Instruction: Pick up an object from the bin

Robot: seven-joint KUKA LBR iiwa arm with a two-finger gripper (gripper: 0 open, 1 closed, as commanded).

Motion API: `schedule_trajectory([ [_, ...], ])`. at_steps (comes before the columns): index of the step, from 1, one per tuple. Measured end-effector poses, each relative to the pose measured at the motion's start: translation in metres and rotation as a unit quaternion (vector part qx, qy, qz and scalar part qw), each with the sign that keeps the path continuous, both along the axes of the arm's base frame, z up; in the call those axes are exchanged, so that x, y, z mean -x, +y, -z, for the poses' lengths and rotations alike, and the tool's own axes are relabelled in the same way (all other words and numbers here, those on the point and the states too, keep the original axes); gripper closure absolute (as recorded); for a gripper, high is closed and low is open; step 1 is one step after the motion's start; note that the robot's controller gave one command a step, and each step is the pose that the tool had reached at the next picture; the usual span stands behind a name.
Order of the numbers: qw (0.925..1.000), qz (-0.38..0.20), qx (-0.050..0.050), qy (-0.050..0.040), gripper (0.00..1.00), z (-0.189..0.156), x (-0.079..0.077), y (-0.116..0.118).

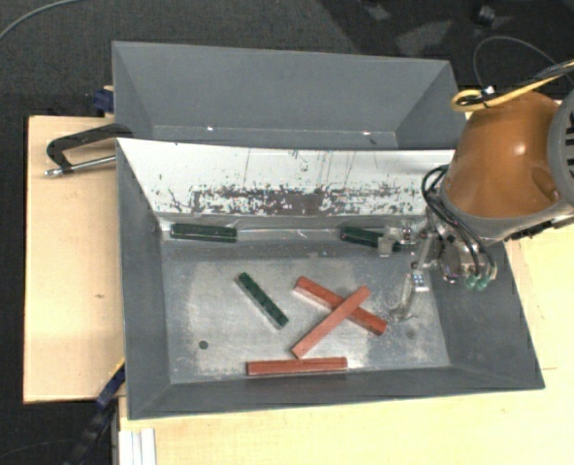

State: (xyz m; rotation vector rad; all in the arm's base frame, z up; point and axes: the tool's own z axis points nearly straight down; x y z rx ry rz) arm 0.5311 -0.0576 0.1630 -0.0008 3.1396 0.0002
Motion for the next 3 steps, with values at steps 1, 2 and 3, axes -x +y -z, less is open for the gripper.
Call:
schedule_trajectory([
  [1, 0.9996, 0.027, -0.002, 0.005, 0.0, 0.094, 0.028, 0.035],
  [2, 0.9996, 0.028, 0.0, 0.0001, 1.0, 0.089, 0.025, 0.032],
  [3, 0.9987, 0.051, -0.001, -0.006, 1.0, -0.048, 0.01, 0.051],
])
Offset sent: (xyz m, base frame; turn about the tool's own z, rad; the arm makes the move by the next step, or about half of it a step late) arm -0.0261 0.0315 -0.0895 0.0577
